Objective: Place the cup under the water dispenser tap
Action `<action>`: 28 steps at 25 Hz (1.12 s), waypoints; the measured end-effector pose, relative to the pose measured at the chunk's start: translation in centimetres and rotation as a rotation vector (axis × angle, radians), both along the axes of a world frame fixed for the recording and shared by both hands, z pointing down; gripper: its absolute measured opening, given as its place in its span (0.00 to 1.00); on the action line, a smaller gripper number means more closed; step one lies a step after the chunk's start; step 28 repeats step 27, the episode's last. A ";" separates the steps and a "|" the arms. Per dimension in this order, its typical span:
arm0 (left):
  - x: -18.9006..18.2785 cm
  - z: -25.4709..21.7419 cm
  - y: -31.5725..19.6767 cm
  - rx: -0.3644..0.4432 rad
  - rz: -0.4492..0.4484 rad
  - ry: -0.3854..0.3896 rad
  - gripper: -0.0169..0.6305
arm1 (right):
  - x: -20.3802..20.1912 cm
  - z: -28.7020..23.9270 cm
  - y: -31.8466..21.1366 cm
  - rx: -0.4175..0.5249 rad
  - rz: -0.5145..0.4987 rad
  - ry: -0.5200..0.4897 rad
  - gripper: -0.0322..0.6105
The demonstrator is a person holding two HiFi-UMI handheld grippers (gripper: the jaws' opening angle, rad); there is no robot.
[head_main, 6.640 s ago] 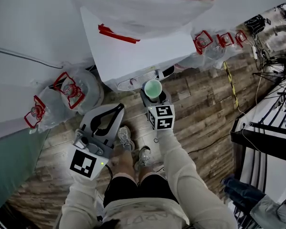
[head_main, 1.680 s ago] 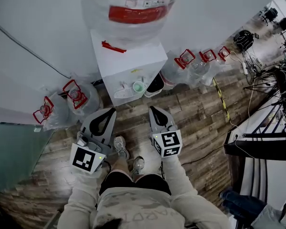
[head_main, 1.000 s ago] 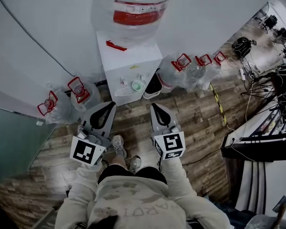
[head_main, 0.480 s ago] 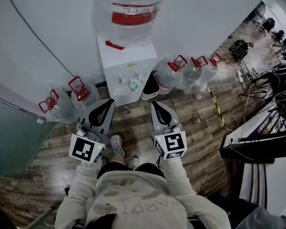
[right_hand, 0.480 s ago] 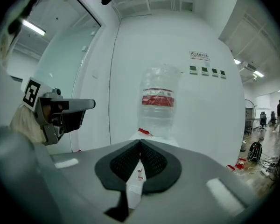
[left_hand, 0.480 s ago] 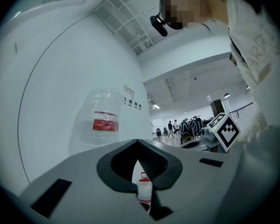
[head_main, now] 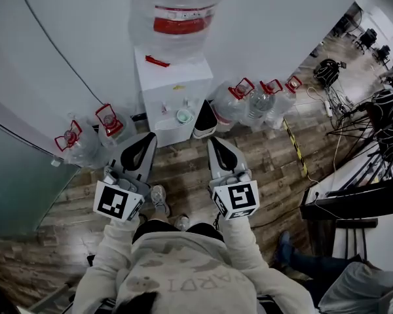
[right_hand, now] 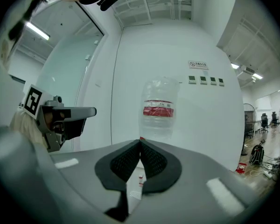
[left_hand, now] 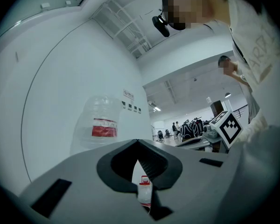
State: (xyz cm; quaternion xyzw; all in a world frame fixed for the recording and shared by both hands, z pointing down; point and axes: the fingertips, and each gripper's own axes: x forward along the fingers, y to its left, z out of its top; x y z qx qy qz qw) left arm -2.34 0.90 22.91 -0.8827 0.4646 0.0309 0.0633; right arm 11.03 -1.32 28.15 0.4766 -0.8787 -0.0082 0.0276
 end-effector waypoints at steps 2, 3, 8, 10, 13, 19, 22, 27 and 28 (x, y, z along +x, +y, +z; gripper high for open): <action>0.1 -0.2 0.3 0.004 -0.002 -0.001 0.03 | 0.1 -0.5 0.4 0.014 -0.003 -0.003 0.06; 0.2 -0.3 0.5 0.005 -0.003 -0.002 0.03 | 0.1 -0.8 0.6 0.022 -0.005 -0.001 0.06; 0.6 -0.8 1.5 0.019 -0.007 0.004 0.03 | 0.4 -1.8 1.8 0.056 -0.010 0.012 0.06; 0.7 -0.9 1.9 0.023 -0.008 0.006 0.03 | 0.5 -2.1 2.3 0.067 -0.010 0.014 0.06; 1.1 -1.0 2.5 0.028 -0.007 0.008 0.03 | 0.9 -2.3 2.9 0.075 -0.003 0.005 0.06; 1.5 -1.2 3.1 0.034 -0.011 0.018 0.03 | 1.2 -2.5 3.7 0.080 -0.008 0.001 0.06; 1.7 -1.4 3.3 0.037 -0.017 0.021 0.03 | 1.6 -2.7 3.9 0.083 -0.007 -0.005 0.06; 1.6 -1.5 3.9 0.037 -0.038 0.023 0.03 | 2.5 -2.9 4.5 0.089 0.004 -0.024 0.06; 1.6 -1.5 3.9 0.037 -0.038 0.023 0.03 | 2.5 -2.9 4.5 0.089 0.004 -0.024 0.06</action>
